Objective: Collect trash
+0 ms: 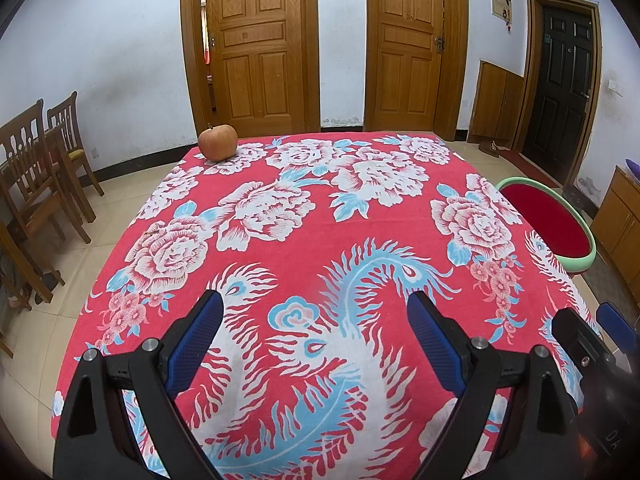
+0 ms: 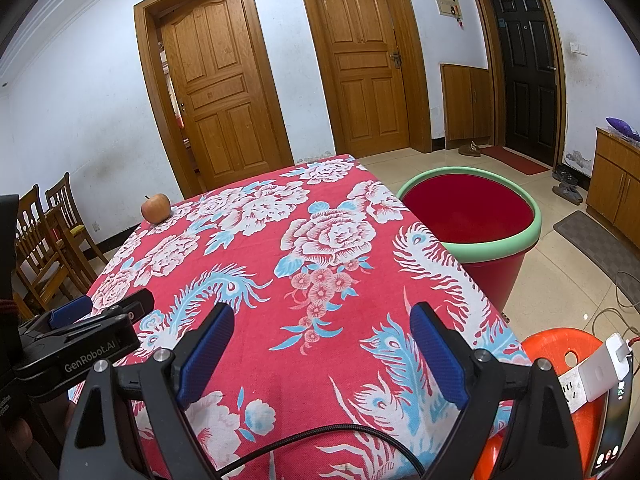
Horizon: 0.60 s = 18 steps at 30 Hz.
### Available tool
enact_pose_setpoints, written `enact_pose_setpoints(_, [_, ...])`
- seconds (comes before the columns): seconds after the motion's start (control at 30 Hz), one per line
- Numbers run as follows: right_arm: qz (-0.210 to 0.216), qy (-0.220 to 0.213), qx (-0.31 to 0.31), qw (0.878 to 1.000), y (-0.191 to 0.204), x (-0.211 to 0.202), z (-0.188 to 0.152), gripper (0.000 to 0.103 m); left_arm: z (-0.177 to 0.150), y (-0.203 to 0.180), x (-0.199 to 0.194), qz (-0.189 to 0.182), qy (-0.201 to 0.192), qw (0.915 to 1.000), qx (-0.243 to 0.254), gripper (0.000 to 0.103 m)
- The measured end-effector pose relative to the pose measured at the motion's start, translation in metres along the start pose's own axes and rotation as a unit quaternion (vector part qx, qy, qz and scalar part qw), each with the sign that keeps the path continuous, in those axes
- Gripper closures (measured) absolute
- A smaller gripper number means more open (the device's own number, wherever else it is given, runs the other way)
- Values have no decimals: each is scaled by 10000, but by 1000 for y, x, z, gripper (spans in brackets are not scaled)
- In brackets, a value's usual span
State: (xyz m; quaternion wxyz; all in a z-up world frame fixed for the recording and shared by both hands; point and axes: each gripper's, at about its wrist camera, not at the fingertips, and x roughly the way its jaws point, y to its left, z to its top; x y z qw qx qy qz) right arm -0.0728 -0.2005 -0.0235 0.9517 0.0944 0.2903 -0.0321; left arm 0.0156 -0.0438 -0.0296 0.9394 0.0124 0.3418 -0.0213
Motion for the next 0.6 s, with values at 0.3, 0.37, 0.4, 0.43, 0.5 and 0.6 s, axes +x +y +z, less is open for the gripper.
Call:
enact_pose_setpoints(0.3, [-7,-2,-6,10000,0,0,0,12,0,0,-1,8,-9,10000,10,11])
enact_pose_setpoints(0.37, [-10,12,5,10000,0,0,0,12,2,-1,-1,9,-18,10000,16,11])
enact_pose_setpoints(0.4, [-12,20,12,10000,-1,0,0,12,3,0,-2,7,-20,10000,14,11])
enact_pose_setpoints(0.43, [-17,25,15,10000,-3,0,1,12,4,0,-2,5,-18,10000,15,11])
enact_pose_setpoints(0.5, [-30,31,16,10000,-4,0,2,12,5,0,-3,19,-20,10000,14,11])
enact_pose_setpoints(0.6, [-35,23,9,10000,-4,0,3,12,6,0,-4,31,-39,10000,22,11])
